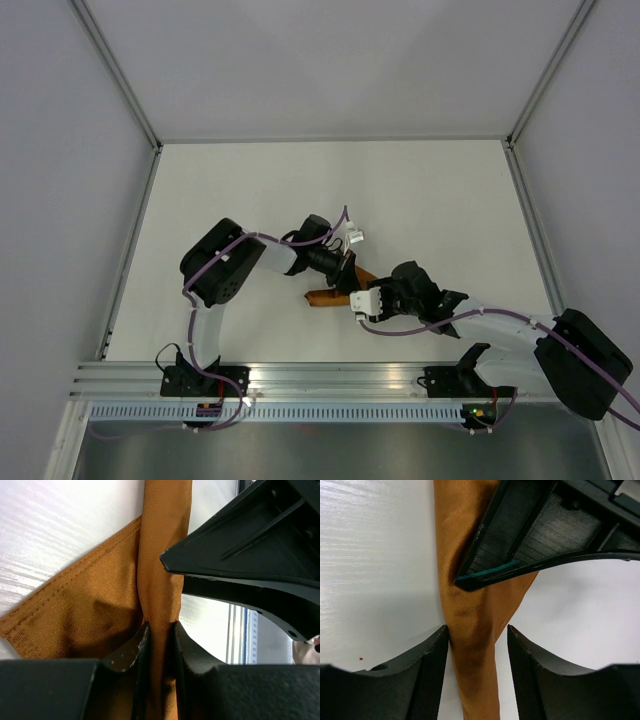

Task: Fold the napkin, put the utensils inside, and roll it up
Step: Roll the napkin with the utensil

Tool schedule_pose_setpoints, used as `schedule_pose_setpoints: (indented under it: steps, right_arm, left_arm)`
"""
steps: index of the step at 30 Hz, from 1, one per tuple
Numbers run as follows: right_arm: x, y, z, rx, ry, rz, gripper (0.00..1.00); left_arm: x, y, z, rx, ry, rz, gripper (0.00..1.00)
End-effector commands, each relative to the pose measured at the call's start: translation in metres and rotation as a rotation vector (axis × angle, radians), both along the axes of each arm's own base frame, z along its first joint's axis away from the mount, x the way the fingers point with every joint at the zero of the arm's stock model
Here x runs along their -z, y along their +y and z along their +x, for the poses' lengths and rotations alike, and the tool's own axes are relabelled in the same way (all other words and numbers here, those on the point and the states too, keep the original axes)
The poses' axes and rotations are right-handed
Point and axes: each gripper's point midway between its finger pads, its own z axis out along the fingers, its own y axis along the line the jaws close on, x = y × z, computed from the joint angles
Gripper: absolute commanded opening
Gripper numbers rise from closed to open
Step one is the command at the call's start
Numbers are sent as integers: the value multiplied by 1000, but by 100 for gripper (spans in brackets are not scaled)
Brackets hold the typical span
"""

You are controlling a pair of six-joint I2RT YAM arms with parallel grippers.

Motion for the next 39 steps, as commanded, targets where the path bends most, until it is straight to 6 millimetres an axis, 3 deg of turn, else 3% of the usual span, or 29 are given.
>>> schedule_pose_setpoints:
  steps: [1, 9, 17, 22, 32, 36, 38, 39]
  right_arm:
    - [0, 1, 8, -2, -44, -9, 57]
    - [15, 2, -2, -51, 33, -58, 55]
    - [36, -6, -14, -71, 131, -155, 21]
    - [42, -12, -24, -104, 237, -204, 13]
    - [40, -16, -26, -140, 471, -218, 11]
    - [43, -18, -26, -158, 554, -234, 11]
    - [45, -19, -26, -169, 610, -253, 12]
    - [45, -19, -26, -174, 639, -253, 12]
  left_arm:
    - [54, 31, -24, -16, 123, 200, 9]
    - [51, 32, -24, -7, 129, 193, 11]
    - [43, 29, -16, -24, 79, 185, 24]
    - [23, 26, 1, -82, -1, 151, 30]
    - [-30, 27, 46, -294, -219, 41, 38]
    - [-45, 40, 64, -435, -330, 36, 47]
    - [-78, 47, 81, -548, -450, -32, 47]
    - [-75, 57, 78, -587, -467, -21, 48]
